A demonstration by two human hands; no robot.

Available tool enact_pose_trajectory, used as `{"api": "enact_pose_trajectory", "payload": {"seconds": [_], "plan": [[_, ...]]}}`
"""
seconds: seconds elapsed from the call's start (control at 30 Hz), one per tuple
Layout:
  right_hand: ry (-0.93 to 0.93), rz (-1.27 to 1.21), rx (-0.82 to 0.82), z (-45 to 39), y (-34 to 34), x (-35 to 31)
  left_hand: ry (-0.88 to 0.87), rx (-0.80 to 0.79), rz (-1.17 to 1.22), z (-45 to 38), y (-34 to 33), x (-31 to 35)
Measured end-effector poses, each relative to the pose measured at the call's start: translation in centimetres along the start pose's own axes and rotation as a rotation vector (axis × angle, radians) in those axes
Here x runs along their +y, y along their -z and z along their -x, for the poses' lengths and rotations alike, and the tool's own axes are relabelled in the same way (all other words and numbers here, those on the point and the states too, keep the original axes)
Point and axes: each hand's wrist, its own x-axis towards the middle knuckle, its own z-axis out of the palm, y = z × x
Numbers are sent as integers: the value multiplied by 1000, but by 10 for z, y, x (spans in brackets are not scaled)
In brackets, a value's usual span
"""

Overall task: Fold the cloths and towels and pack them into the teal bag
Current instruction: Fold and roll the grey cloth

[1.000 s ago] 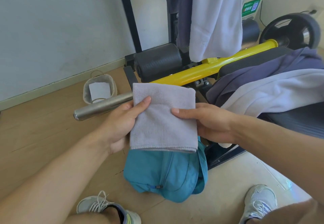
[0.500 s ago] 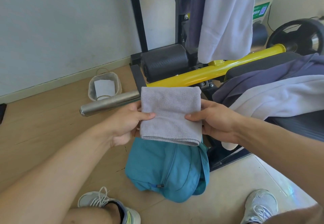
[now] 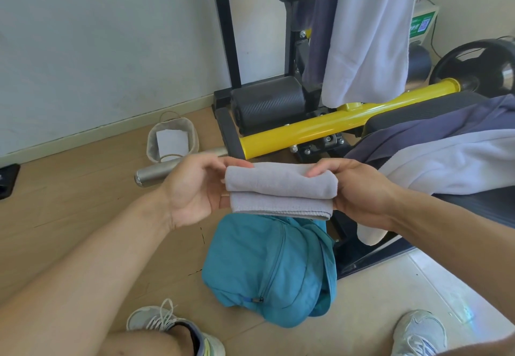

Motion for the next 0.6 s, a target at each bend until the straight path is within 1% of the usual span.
{"api": "enact_pose_trajectory", "payload": {"seconds": [0.07, 0.13, 0.2, 0.3, 0.4, 0.6], "plan": [[31, 27, -24, 0, 0, 2, 0, -6, -45, 0, -1, -1], [54, 45, -26, 0, 0, 4, 0, 23, -75, -1, -3, -4], [81, 54, -11, 0, -1, 4, 7, 50, -46, -3, -2, -8], [127, 74, 11, 2, -3, 2, 107, -33, 13, 1, -9, -12], [166, 77, 5, 3, -5, 1, 208, -81, 13, 2, -11, -14], [101, 22, -38, 1, 5, -1, 154, -83, -107, 3, -12, -9]]}}
